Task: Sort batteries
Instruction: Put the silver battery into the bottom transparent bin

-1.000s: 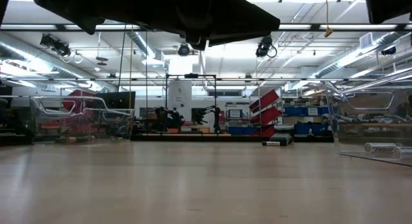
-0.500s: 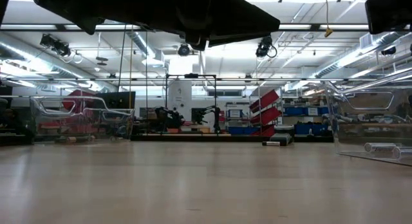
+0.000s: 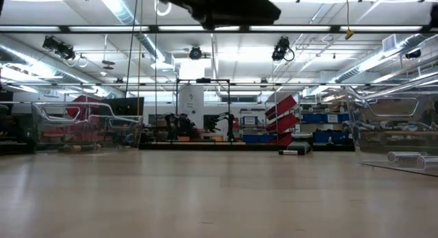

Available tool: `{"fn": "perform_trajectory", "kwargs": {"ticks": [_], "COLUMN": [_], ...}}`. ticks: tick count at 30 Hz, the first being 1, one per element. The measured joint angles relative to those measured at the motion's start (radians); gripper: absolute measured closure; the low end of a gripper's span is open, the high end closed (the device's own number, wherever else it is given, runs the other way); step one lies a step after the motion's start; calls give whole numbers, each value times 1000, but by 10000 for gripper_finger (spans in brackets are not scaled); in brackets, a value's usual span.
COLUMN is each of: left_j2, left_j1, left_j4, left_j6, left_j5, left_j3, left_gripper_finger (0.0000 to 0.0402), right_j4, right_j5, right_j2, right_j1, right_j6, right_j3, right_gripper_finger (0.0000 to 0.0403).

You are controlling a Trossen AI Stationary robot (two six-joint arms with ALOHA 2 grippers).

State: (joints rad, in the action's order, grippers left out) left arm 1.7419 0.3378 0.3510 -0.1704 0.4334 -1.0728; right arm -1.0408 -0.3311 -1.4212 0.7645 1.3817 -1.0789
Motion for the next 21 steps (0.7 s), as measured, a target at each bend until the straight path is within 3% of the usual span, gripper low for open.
{"fn": "perform_trajectory", "kwargs": {"ticks": [3,8,12,18,21], "left_j2": [-19,17,73,151,191], "left_j1": [-70,-265,-375,-480,-519], "left_j4": [-106,-104,-21,74,103], "left_j6": [-91,-112,-110,-64,15], "left_j5": [-71,-400,-421,-474,-451], "left_j3": [-43,-85,-87,-90,-113], "left_gripper_finger": [285,285,285,285,284], "right_j4": [-50,-63,-62,-88,-106], "right_j5": [-118,-330,-421,-443,-454], "right_j2": [1,2,2,2,2], "right_j1": [29,67,73,52,35], "right_j6": [-52,-186,-248,-268,-268], "right_j3": [-79,-161,-173,-173,-173], "right_gripper_finger": [332,332,332,332,332]}}
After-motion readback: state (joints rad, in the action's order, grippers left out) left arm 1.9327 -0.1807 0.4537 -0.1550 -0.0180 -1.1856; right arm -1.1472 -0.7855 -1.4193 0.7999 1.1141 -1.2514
